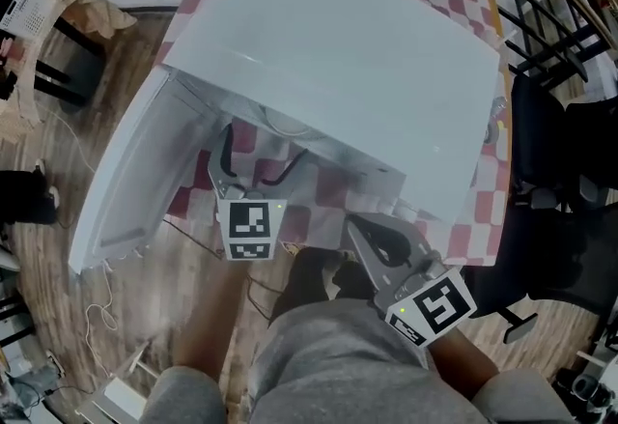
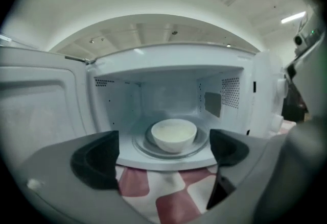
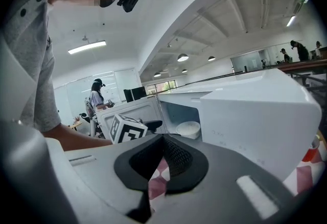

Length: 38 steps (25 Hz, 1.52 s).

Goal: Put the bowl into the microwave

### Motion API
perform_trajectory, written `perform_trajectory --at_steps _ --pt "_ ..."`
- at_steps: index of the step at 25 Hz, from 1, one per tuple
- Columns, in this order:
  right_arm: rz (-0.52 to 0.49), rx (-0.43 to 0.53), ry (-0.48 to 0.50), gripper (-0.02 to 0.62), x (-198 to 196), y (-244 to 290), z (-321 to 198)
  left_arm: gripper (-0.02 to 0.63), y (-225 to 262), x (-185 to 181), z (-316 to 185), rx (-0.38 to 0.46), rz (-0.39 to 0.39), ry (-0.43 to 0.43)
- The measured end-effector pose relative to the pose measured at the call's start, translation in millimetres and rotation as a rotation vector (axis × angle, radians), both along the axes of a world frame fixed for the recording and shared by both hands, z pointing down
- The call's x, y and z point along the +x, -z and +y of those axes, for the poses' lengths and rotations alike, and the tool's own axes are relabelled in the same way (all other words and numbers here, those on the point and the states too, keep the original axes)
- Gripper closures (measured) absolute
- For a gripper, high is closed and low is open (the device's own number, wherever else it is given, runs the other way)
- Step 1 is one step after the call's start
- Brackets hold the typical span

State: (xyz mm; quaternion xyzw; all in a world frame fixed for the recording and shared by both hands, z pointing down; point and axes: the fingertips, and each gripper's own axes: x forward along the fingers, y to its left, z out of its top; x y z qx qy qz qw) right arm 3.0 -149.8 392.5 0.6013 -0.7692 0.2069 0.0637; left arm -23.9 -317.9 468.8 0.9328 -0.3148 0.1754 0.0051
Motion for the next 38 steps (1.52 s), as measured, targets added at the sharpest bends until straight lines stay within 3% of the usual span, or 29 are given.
perform_trajectory --at_steps 9,13,19,30,35,38 --pt "-0.048 0.067 -0.001 0.598 40 42 30 0.065 55 -37 77 0.005 0.055 0.002" --pt "-0.021 0.082 -0.001 0.598 61 53 47 0.114 84 -29 113 0.005 0.079 -0.026" --pt "-0.007 0.154 0.071 0.598 74 79 81 0.178 116 -24 157 -0.016 0.163 0.01" --pt "0.02 0.208 0.073 0.598 100 98 128 0.341 175 -17 231 0.076 0.29 0.064" --pt "0.017 0.224 0.101 0.598 99 104 146 0.424 187 -16 263 0.096 0.275 0.089" --pt "0.005 0.231 0.133 0.598 95 105 154 0.514 192 -21 277 0.113 0.252 0.134"
